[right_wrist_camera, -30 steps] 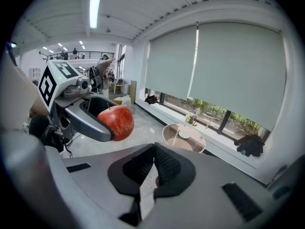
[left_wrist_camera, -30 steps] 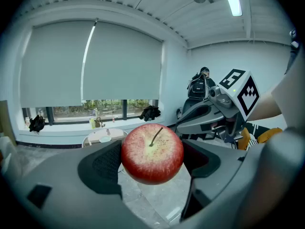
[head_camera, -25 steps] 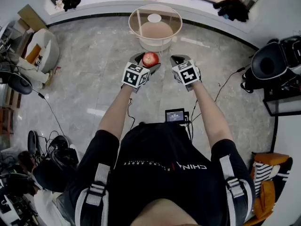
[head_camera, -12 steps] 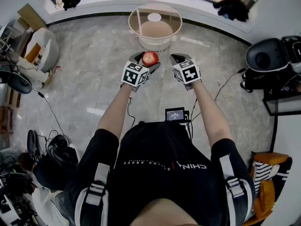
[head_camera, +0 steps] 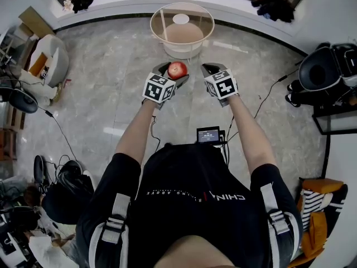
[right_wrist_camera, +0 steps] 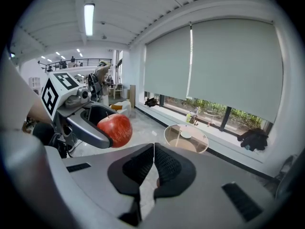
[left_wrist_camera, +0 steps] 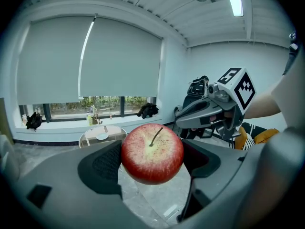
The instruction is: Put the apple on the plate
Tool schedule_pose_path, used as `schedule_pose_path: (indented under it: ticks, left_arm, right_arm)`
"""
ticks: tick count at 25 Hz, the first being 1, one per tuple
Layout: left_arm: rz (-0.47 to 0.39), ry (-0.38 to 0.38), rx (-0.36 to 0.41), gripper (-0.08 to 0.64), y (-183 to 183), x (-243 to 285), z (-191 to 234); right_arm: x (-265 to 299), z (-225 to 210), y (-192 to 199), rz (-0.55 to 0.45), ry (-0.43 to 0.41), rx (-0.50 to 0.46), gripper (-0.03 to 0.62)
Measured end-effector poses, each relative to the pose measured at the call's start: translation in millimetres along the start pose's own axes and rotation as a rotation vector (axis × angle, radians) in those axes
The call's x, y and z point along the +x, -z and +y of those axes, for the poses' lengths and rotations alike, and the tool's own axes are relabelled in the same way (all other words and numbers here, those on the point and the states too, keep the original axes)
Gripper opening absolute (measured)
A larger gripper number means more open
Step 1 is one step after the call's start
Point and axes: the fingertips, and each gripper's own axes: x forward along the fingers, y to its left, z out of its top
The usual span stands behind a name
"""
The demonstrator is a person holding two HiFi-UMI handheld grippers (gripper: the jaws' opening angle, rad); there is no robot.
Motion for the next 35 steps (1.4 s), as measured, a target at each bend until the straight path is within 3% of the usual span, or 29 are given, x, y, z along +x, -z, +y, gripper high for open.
schedule_pose_path:
  ticks: [15, 20, 27, 35]
  left_arm:
    - [0.011, -0.063, -0.029, 0.399, -24, 75, -7]
    - [0.021, -0.087, -0.046, 0.399, -24, 98, 12]
    - [0.027, -0.051, -0.063, 0.399, -28, 149, 86]
    - [0.033, 0.002, -0.056, 0.399, -65, 202, 241]
  right_arm:
    - [4, -94, 35, 0.014, -0.02, 0.012, 0.032]
    - [27, -120, 38, 0.014, -0.015, 0.023, 0.032]
    - [106, -150, 14, 0.03, -0.01, 0.021, 0.032]
    - [235, -194, -75, 0.07, 0.024, 0.026, 0.032]
